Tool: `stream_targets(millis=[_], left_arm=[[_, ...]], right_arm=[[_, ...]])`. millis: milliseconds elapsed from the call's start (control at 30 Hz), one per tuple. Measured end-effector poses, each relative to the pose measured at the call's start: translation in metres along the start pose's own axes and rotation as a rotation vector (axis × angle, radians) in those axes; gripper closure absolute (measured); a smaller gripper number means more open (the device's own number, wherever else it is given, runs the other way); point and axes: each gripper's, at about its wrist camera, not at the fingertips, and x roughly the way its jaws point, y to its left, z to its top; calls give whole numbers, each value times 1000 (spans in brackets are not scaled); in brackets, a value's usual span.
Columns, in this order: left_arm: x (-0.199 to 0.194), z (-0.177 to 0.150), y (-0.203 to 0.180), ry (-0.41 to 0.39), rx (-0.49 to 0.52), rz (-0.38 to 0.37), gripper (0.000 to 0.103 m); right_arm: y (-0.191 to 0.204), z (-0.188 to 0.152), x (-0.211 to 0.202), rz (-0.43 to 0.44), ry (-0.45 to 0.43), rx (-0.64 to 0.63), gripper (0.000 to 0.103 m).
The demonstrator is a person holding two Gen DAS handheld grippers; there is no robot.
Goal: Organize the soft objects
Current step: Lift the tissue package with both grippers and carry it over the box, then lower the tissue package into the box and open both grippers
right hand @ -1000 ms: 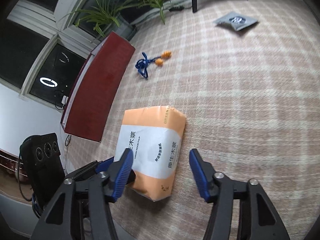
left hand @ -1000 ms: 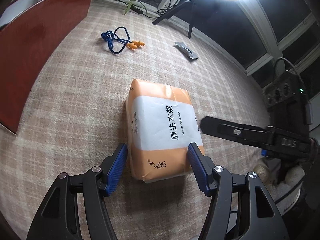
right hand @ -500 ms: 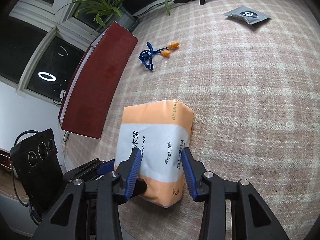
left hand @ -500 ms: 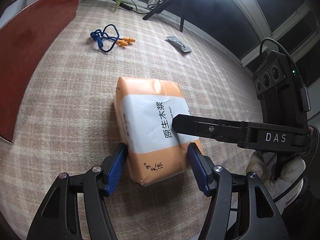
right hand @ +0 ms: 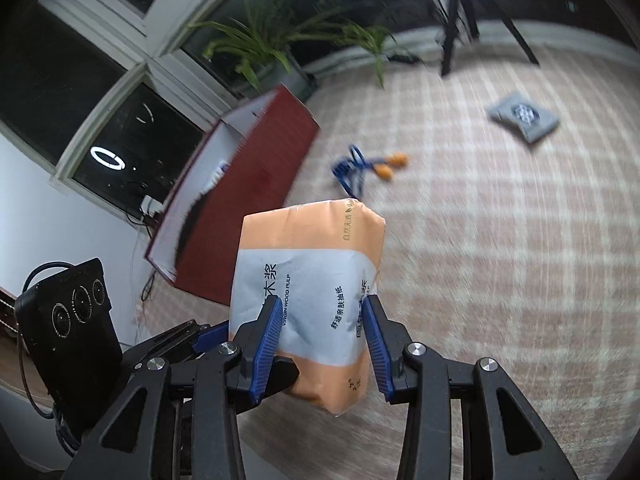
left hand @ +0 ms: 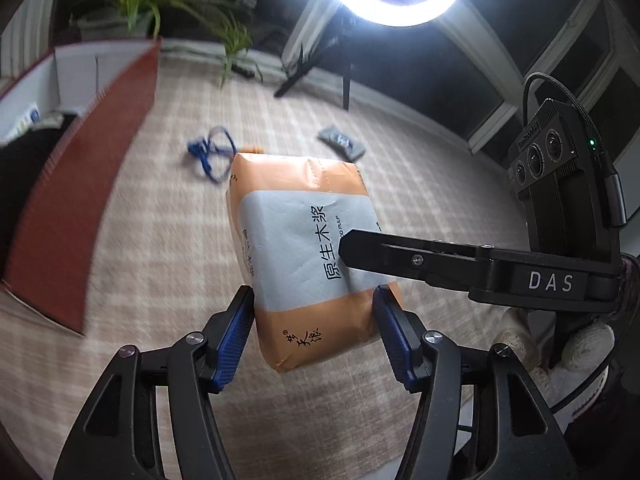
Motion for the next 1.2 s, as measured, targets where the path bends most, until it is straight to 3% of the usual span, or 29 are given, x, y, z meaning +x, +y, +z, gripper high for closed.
stream_targets(millis=[300, 700, 1200], left_arm=[[-62, 34, 32, -150, -19, 11, 44], [-110, 58, 89, -251, -64, 71, 44], [-104, 89, 139, -238, -110, 144, 44]], right_arm=[[83, 35, -8, -8, -86, -163, 65], [172, 68, 23, -10, -124, -341, 65], [191, 114, 84, 23, -67, -387, 65]])
